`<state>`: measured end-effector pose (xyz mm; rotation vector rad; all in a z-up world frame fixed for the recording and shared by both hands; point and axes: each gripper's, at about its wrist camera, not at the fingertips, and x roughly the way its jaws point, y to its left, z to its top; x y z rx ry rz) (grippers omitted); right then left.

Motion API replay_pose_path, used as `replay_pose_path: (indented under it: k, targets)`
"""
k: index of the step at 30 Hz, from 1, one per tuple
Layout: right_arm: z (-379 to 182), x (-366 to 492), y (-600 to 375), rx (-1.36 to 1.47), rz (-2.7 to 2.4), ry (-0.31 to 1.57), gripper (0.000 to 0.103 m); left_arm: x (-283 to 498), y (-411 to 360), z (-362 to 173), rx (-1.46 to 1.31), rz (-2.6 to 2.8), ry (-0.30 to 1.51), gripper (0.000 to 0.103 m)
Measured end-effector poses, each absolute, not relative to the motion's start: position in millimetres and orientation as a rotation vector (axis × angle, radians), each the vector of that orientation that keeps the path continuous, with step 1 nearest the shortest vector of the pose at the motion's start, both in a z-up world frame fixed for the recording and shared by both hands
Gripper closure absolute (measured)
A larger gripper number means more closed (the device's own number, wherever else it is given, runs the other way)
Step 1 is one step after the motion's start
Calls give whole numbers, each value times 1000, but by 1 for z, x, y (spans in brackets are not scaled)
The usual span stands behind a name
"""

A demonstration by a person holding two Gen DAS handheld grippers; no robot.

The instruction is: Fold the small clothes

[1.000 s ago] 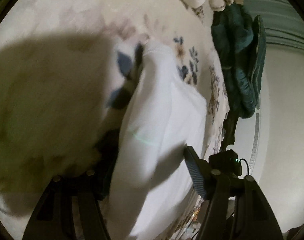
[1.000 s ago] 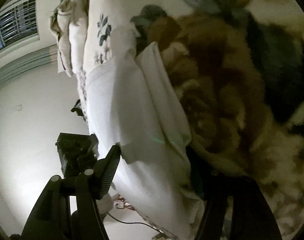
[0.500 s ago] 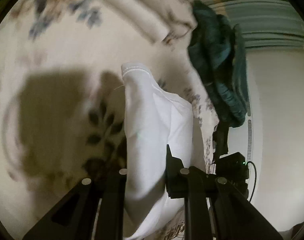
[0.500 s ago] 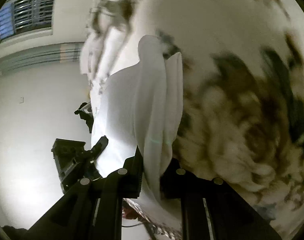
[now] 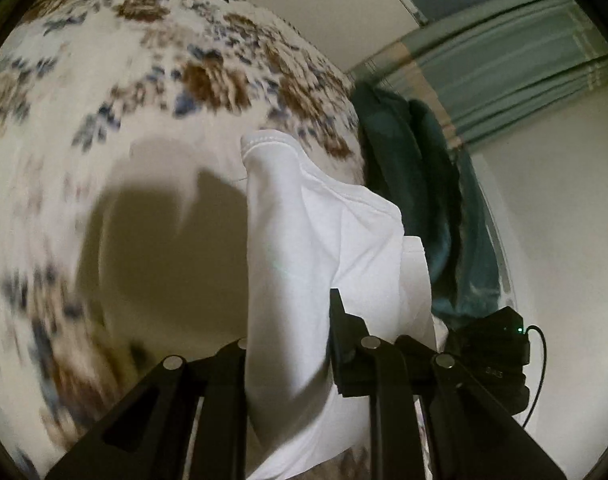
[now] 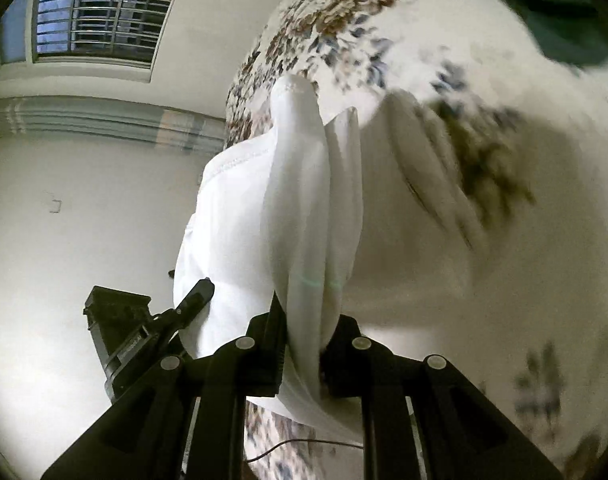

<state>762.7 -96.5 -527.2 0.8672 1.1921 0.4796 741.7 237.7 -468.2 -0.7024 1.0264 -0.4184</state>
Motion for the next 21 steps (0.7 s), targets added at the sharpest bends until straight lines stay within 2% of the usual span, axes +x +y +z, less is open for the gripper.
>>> replay_pose_path:
  k: [4, 9, 13, 14, 17, 18, 19, 20, 21]
  targets:
    - [-553, 835, -67, 827, 441, 1232, 87, 799, 254, -497, -637, -373, 1064, 87]
    - [-573, 860, -54, 732, 382, 1308, 87, 825, 261, -534, -581, -295, 1169, 85]
    - [-562, 846, -51, 584, 343, 1338, 78, 816, 258, -525, -485, -254, 1165, 80]
    - [-555, 841, -49, 520, 319, 1334, 66, 812, 257, -520, -442, -220, 1160, 74]
    - [-538, 833, -41, 351, 206, 1312, 42, 792, 250, -499, -269, -91, 1109, 61]
    - [-530, 824, -38, 285, 157, 1308, 35, 783, 248, -493, -232, -65, 1081, 54]
    - [-524, 816, -37, 246, 131, 1306, 17, 772, 246, -486, -193, -37, 1050, 49]
    - [-516, 804, -34, 183, 83, 1300, 4, 763, 244, -482, -163, -11, 1035, 24]
    - [-508, 792, -33, 143, 51, 1287, 0, 754, 243, -479, -141, 8, 1034, 0]
